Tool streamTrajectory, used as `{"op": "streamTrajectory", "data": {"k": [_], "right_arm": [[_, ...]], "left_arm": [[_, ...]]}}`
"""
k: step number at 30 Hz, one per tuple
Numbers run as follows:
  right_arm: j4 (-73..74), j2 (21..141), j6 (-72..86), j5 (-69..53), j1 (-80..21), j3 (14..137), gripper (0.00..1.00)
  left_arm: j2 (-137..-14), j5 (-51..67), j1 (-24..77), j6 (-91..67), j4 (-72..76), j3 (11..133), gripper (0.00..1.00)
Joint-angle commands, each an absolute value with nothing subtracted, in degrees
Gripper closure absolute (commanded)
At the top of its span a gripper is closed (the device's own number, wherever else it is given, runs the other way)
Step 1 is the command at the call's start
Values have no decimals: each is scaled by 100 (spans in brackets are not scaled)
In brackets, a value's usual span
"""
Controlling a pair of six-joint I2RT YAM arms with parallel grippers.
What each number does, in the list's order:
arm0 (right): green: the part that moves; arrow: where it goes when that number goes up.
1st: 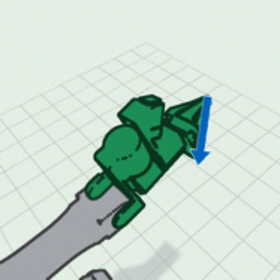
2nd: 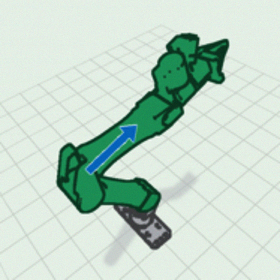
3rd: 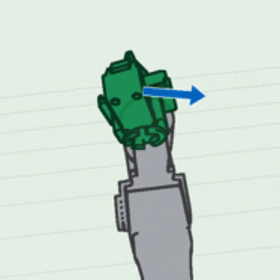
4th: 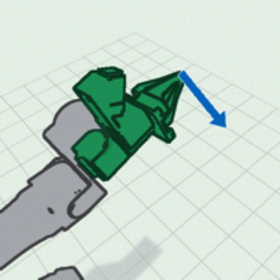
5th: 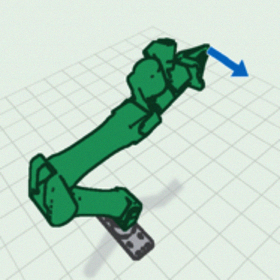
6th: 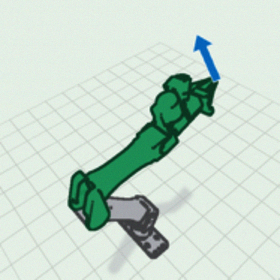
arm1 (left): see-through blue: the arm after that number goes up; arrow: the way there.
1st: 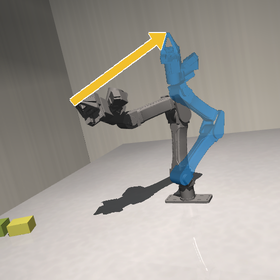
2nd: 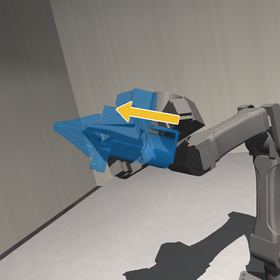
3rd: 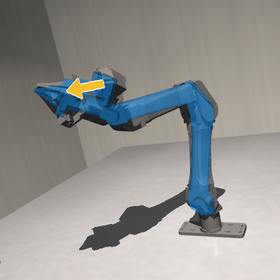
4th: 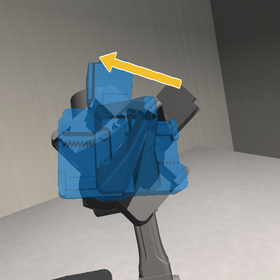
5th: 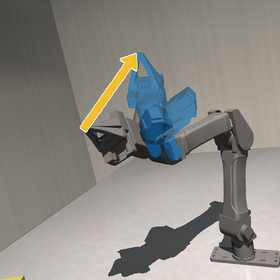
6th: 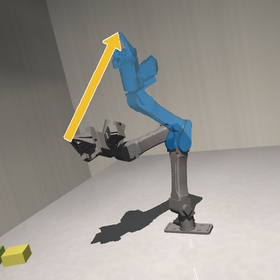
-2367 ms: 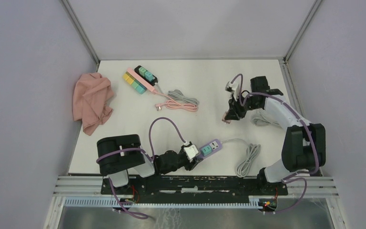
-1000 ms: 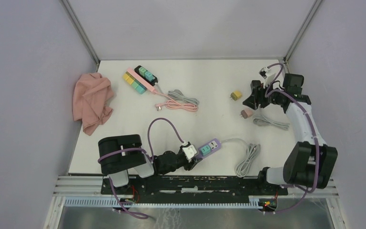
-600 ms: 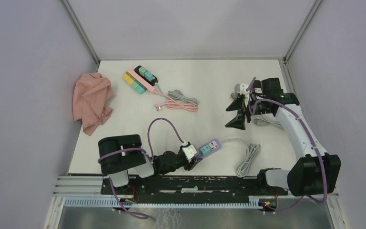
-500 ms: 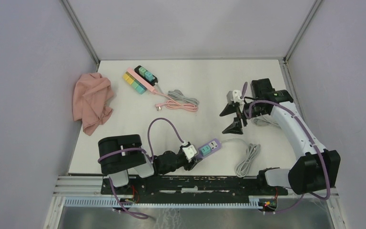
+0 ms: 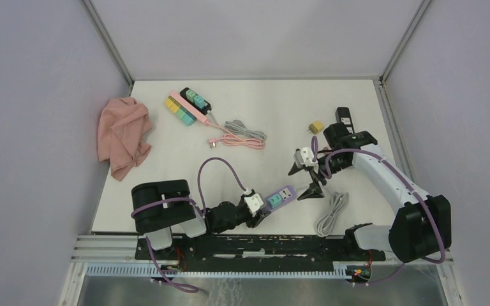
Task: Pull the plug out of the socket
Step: Remove the plug from the socket.
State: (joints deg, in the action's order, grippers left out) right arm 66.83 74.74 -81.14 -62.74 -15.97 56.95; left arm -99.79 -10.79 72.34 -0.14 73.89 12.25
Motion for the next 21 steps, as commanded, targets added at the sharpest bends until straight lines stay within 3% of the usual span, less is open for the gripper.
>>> {"op": "streamTrajectory", "data": {"k": [1, 21], "right_arm": [[6254, 7460, -8144, -5966, -1938, 5563, 10], [5445, 7657, -7677, -5057, -2905, 5312, 11]], "left_arm": [[-10041, -1061, 7216, -263, 7669, 1161, 97], [-10081, -1037, 7216, -261, 7717, 1151, 97]]}}
